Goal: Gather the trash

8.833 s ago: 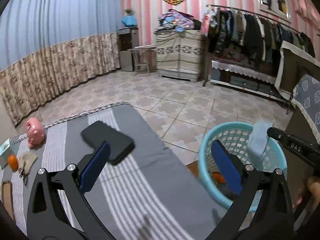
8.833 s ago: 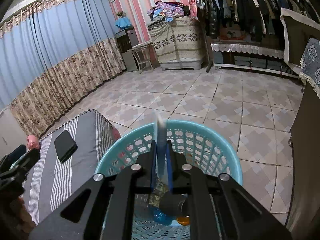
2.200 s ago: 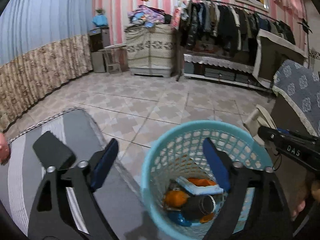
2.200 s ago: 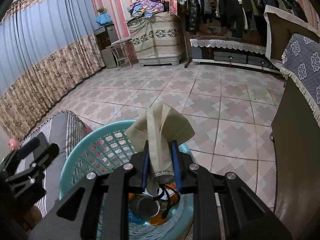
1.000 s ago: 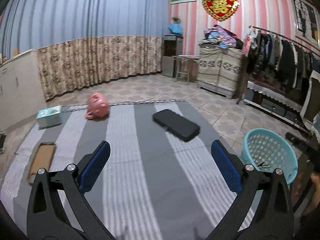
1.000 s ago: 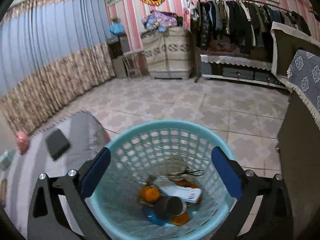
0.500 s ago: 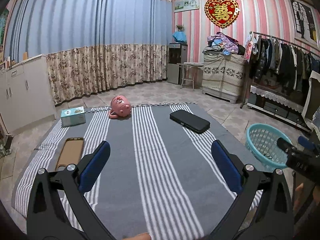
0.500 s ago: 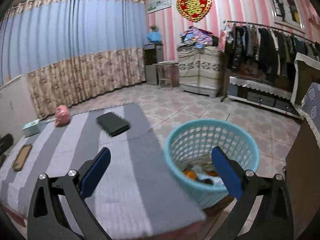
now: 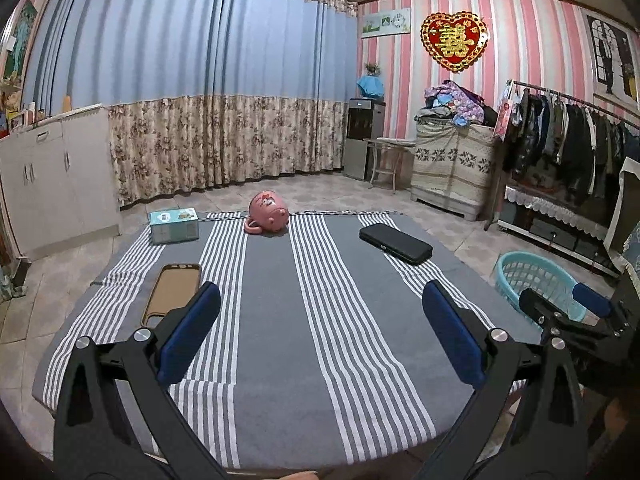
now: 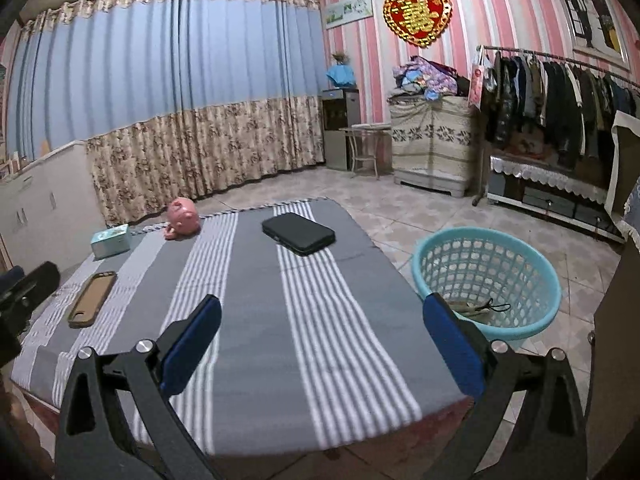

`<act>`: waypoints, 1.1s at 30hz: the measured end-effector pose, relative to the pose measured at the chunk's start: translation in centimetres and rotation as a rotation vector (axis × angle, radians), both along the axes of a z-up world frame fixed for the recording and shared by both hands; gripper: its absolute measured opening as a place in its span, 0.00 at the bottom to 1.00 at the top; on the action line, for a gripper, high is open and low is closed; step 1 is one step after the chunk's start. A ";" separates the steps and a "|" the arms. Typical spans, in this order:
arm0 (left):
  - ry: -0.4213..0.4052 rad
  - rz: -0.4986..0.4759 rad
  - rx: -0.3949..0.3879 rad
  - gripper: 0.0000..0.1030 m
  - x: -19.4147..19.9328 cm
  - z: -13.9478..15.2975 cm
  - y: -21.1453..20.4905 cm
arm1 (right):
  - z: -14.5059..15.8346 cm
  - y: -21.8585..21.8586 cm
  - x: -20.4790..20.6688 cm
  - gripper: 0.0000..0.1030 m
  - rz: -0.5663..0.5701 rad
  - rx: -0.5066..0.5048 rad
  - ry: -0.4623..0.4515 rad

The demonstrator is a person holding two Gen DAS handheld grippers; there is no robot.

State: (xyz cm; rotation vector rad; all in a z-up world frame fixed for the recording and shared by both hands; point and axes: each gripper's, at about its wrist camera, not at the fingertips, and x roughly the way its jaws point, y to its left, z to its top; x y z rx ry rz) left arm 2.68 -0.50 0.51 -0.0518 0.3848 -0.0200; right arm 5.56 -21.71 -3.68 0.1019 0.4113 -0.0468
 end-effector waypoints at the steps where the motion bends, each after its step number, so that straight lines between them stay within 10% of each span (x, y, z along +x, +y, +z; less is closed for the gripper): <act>1: 0.000 -0.001 -0.007 0.95 0.0 0.0 0.2 | 0.2 0.3 -0.2 0.96 0.002 -0.009 -0.008; 33: -0.047 -0.017 0.032 0.95 -0.6 -0.4 -1.1 | 0.5 0.2 -1.1 0.96 -0.018 -0.038 -0.056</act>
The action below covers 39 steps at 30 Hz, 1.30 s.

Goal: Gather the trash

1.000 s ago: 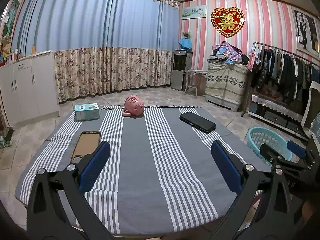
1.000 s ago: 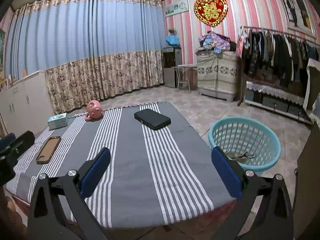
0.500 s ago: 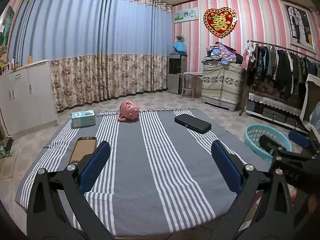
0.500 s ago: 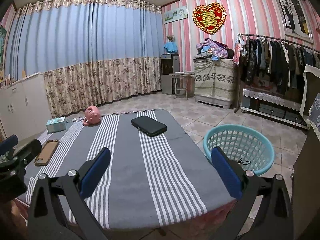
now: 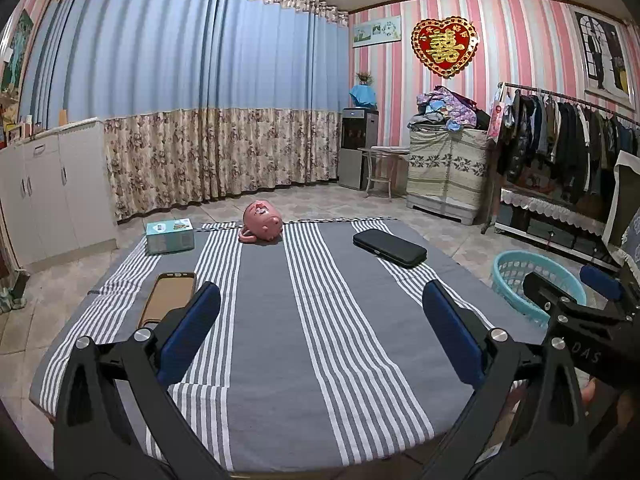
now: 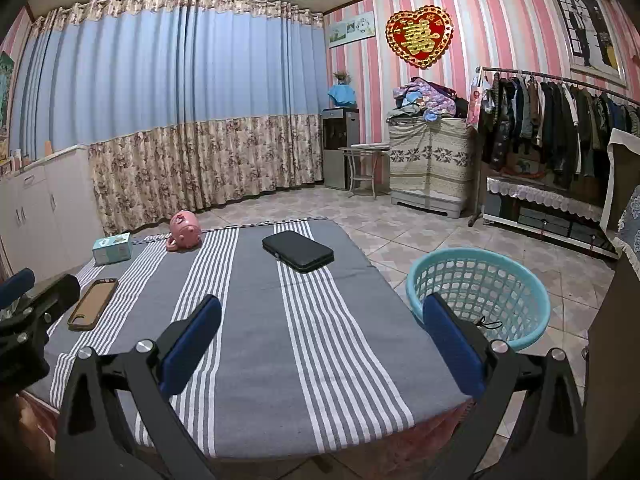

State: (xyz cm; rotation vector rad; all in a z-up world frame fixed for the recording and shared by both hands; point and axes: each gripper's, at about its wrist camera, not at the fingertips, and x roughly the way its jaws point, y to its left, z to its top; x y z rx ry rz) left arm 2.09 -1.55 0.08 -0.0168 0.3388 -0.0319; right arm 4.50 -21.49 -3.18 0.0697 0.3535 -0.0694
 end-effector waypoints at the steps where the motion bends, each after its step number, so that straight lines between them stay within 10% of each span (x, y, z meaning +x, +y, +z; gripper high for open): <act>1: -0.001 0.000 0.001 0.95 0.0 0.0 0.0 | 0.0 0.0 0.0 0.96 0.001 0.001 0.000; 39: -0.006 0.011 -0.003 0.95 0.2 0.4 1.2 | 0.1 0.4 0.3 0.96 0.011 0.001 -0.012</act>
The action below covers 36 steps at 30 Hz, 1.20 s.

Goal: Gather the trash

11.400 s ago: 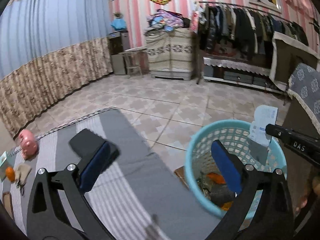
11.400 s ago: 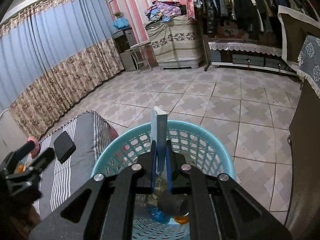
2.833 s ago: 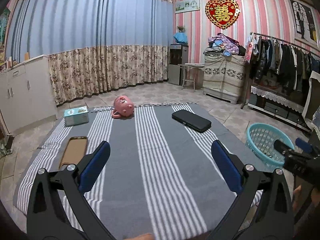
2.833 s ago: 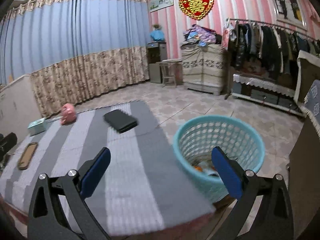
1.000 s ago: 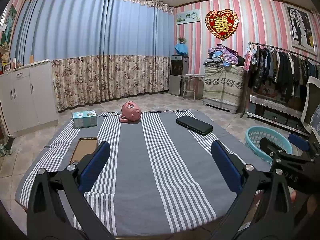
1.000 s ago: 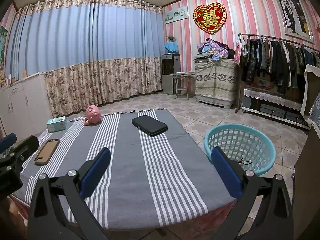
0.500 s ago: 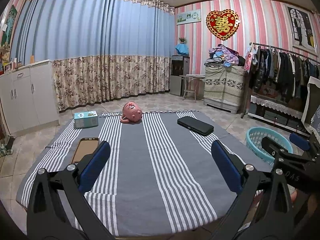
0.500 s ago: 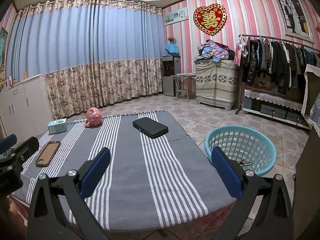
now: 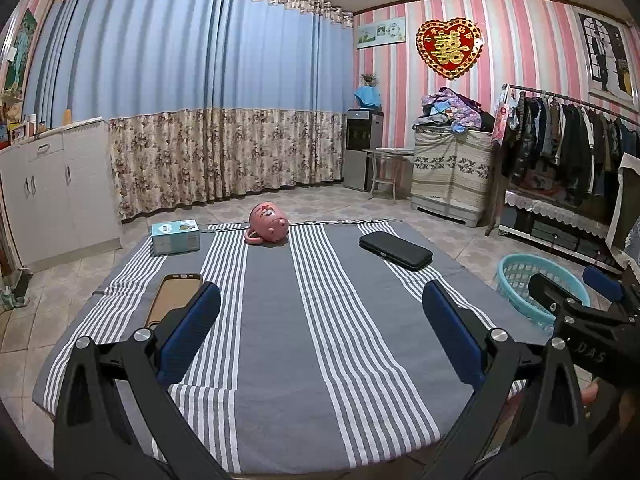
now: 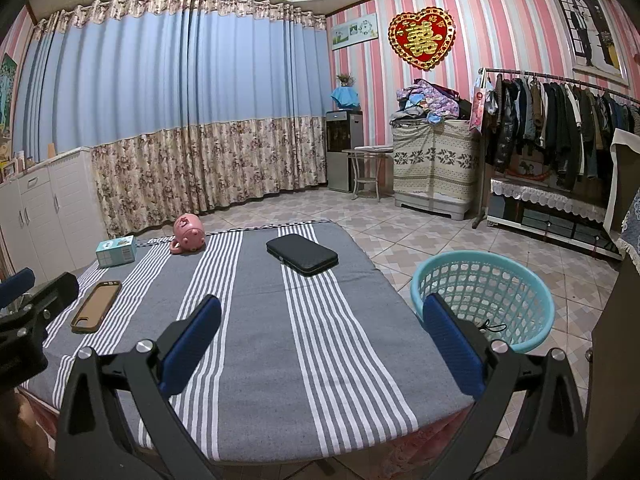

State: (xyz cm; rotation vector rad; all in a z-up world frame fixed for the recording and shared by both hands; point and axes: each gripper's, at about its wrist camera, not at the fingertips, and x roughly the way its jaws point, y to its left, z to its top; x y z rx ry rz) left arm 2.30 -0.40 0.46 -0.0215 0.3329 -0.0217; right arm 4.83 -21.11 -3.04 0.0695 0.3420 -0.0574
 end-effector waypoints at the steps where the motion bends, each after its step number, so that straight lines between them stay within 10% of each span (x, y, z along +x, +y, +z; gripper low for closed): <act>1: 0.000 0.003 -0.001 0.95 0.1 -0.1 0.1 | 0.0 0.0 0.0 0.96 -0.001 0.000 0.000; 36: 0.002 0.008 -0.002 0.95 0.3 -0.3 0.7 | 0.1 0.9 0.4 0.96 0.008 -0.005 0.000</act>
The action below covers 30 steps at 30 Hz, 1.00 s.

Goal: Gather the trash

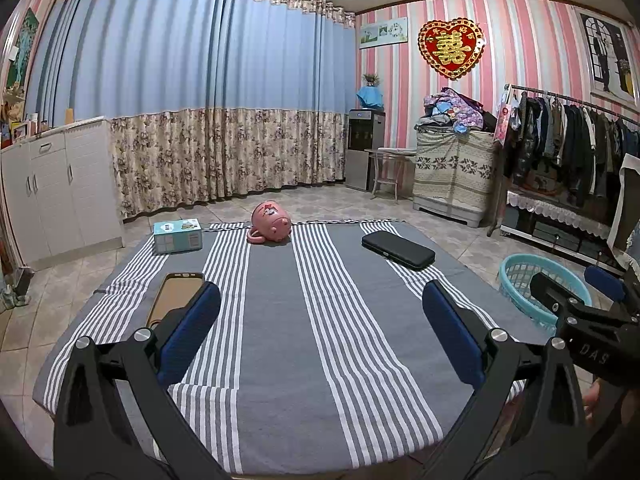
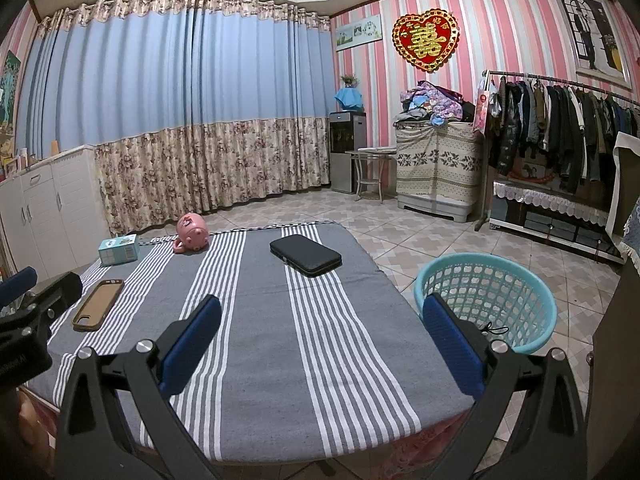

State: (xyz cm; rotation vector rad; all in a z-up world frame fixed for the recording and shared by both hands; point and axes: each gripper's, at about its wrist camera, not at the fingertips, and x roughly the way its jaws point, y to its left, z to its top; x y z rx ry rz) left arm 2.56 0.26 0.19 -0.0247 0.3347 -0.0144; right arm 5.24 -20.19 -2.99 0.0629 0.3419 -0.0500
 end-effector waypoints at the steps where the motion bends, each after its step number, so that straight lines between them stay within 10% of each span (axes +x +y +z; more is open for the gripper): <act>1: -0.001 0.000 0.000 0.95 0.0 0.0 -0.2 | 0.0 0.0 0.0 0.96 0.000 0.000 0.000; 30: 0.006 -0.010 0.012 0.95 -0.1 -0.8 0.1 | 0.0 0.2 0.2 0.96 -0.001 0.003 0.000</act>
